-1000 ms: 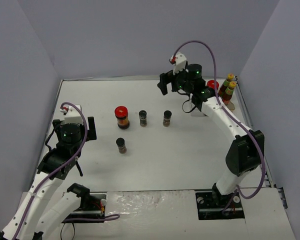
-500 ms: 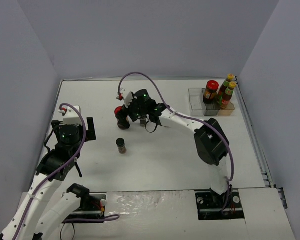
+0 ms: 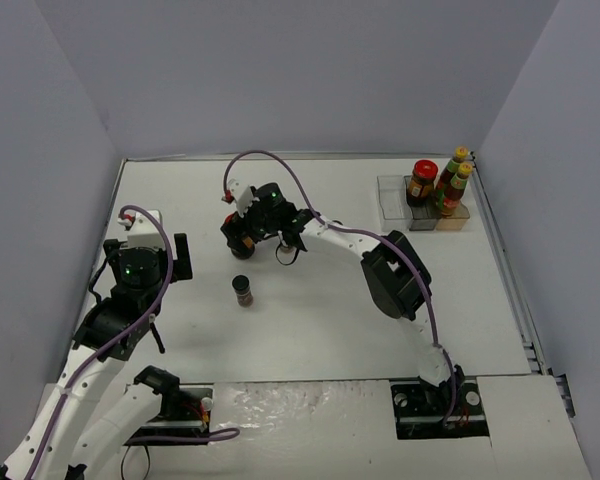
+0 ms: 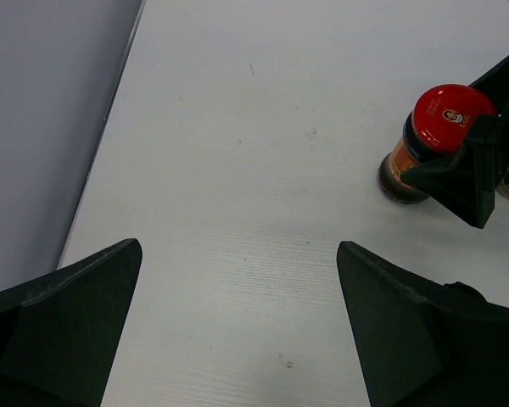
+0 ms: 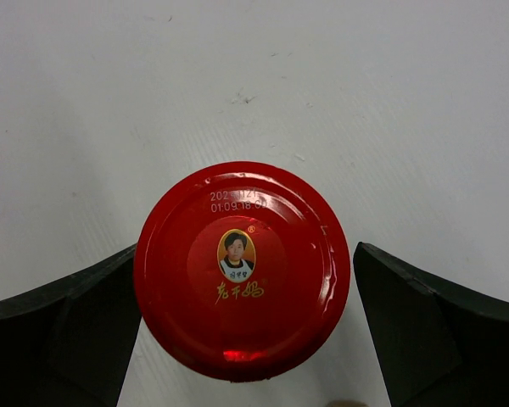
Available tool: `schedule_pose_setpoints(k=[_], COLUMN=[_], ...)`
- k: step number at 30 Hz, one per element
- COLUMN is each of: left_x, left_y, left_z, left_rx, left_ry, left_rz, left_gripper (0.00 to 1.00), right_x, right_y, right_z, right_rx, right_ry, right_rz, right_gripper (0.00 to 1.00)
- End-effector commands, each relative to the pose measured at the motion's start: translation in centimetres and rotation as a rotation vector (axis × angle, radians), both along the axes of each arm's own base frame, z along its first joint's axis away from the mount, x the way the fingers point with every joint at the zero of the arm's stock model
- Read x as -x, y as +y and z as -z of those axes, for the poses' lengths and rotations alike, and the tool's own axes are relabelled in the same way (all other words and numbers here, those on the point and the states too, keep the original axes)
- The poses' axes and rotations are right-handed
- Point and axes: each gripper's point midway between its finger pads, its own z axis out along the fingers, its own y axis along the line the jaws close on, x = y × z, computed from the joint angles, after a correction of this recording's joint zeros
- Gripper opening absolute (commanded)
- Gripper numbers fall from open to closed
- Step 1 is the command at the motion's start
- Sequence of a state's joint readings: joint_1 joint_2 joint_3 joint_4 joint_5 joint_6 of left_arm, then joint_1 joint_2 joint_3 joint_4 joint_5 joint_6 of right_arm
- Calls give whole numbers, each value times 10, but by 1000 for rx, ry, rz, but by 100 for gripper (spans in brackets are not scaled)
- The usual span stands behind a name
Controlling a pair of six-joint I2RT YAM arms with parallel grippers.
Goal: Organize the condiment bottles
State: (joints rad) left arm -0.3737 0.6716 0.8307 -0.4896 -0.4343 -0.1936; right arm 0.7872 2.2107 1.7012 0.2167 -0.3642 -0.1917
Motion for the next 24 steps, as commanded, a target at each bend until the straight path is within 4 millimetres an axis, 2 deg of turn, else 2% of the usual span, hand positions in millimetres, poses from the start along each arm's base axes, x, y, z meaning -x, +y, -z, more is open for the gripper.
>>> schedule_pose_setpoints(k=[1,6,9,10,12,15,18,19,21,24], left_x=[-8,-8,-8,-8,-8,-8,-8,-8,-8,-7], left_y=[-1,-1,0,0,-1,-1,-1,-1,-1,-1], left_z=[-19,-18,-19,-19,-19,-19,-19,-19,-19,-20], left_rx=[16,15,15,16,16,17,17,17,17,18], left_ry=[-65,-63,-63,-64,-64,-66,-67,-67,-67,-68], left_rz=[-8,-7,-8,-8,-6,-6,-7,-7,-7,-5], left_gripper=[97,97,97,97,97,97,97,97,97,97], right_x=[-15,-16,-17,-17,-18,-19,-20,-21,-19,-23], right_y=[21,27,28,28,28,26,22,22,14,-2], right_z=[-40,-38,-38,-39,-47,-64,-97,-100,-147,-187], right_rx=[-112,-128,-134,-136,-148,-165,-200,-204,-253,-293], right_ry=[-89,-78,-81,-82,-95,-127,-178,-183,-246,-301], right_rz=[4,1,2,1,5,13,24,25,39,79], right_gripper=[98,89,81,76,58,36,9,4,0,0])
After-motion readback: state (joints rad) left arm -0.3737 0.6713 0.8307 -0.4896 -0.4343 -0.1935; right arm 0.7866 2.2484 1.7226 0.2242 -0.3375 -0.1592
